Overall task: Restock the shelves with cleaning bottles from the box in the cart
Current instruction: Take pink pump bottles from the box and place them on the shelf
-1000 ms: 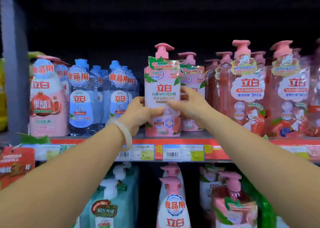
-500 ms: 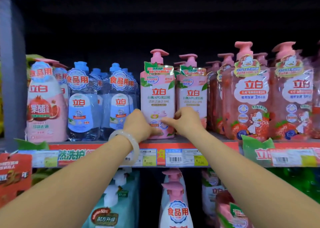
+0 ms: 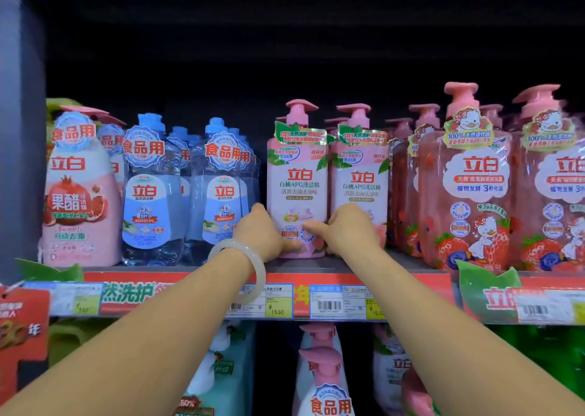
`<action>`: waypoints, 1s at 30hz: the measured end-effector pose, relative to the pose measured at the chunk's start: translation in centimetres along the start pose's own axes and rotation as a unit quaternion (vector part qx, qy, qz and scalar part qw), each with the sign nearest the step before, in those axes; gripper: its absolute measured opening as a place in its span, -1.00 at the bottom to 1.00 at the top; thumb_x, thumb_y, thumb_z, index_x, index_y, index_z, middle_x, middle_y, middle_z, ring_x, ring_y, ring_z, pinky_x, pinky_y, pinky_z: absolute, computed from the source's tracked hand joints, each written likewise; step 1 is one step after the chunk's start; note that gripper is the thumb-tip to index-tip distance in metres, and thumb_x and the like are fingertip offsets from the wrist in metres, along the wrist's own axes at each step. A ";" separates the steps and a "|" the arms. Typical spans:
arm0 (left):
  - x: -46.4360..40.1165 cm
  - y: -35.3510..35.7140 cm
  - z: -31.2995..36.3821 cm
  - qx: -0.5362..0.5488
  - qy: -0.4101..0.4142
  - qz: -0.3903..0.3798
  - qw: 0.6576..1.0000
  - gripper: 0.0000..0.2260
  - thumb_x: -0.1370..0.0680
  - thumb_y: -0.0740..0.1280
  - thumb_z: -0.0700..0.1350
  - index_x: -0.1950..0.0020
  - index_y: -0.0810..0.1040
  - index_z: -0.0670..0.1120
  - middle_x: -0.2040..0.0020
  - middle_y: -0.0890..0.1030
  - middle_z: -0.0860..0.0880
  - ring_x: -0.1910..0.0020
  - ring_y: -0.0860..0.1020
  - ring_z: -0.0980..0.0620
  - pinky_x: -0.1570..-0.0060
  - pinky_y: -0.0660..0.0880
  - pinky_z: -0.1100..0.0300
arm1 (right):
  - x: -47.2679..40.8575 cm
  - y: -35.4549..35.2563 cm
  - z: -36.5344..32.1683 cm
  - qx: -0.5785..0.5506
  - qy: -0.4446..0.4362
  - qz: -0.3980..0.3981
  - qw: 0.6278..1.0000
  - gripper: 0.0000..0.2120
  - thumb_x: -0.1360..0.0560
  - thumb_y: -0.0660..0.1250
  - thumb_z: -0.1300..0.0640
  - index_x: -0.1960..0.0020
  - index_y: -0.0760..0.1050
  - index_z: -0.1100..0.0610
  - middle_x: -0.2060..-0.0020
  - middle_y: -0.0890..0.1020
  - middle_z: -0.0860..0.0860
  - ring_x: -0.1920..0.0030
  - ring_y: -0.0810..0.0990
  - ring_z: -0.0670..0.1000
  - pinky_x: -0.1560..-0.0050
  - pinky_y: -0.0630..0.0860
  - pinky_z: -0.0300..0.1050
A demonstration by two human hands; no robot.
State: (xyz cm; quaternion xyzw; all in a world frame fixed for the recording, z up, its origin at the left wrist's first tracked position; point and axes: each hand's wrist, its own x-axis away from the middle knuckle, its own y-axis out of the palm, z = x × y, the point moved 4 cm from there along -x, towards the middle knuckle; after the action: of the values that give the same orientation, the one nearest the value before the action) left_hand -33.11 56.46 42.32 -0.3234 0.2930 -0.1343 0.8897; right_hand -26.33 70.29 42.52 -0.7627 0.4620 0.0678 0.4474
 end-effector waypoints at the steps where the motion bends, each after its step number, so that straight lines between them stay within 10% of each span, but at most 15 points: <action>1: -0.1 0.1 0.0 -0.003 -0.001 -0.002 1.000 -0.35 -0.32 0.56 0.03 -0.22 0.32 -0.19 -0.15 0.55 -0.14 -0.11 0.55 -0.14 -0.11 0.50 0.00 | 0.0 -0.1 0.0 0.002 0.001 0.003 1.000 -0.48 -0.36 0.40 -0.23 0.06 0.58 0.25 0.16 0.67 0.17 0.07 0.63 0.14 0.02 0.56 -0.03; 10: -0.3 0.1 0.2 -0.017 -0.012 -0.008 1.000 -0.34 -0.34 0.54 0.03 -0.26 0.31 -0.22 -0.18 0.53 -0.16 -0.15 0.53 -0.14 -0.08 0.47 0.04 | 1.3 -1.4 -0.1 0.016 0.017 0.026 0.999 -0.67 -0.39 0.44 -0.07 0.02 0.56 0.16 0.05 0.65 0.09 0.04 0.60 0.12 0.06 0.51 -0.10; 15: -0.1 0.1 0.2 -0.014 -0.013 -0.014 1.000 -0.34 -0.36 0.53 0.03 -0.27 0.30 -0.23 -0.20 0.52 -0.17 -0.18 0.51 -0.15 -0.05 0.42 0.08 | 2.4 -5.4 1.4 -0.002 0.027 0.177 0.984 -0.22 -0.28 0.54 -0.08 -0.30 0.24 0.22 -0.27 0.35 0.18 -0.26 0.38 0.21 -0.19 0.40 0.07; 22: -0.2 0.1 0.3 -0.016 -0.015 -0.019 1.000 -0.36 -0.35 0.53 0.03 -0.24 0.32 -0.23 -0.18 0.53 -0.16 -0.16 0.52 -0.14 -0.04 0.43 0.08 | 0.3 -3.3 2.0 -0.083 0.100 0.031 0.991 0.21 -0.29 0.55 -0.07 -0.52 -0.30 0.16 -0.41 0.15 0.28 -0.38 0.26 0.28 -0.35 0.28 0.12; 30: -0.3 0.1 0.4 -0.049 -0.019 -0.015 0.999 -0.36 -0.35 0.51 0.09 -0.23 0.33 -0.22 -0.17 0.53 -0.16 -0.15 0.51 -0.15 0.05 0.38 0.11 | 0.2 -3.3 2.3 -0.057 0.092 0.051 0.993 0.10 -0.28 0.52 -0.05 -0.48 -0.18 0.19 -0.31 0.30 0.28 -0.27 0.38 0.26 -0.20 0.39 0.10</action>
State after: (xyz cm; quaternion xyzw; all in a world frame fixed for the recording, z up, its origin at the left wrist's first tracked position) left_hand -33.11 56.90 42.62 -0.3732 0.2775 -0.1275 0.8760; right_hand -22.96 72.48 43.10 -0.7658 0.5347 0.0461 0.3543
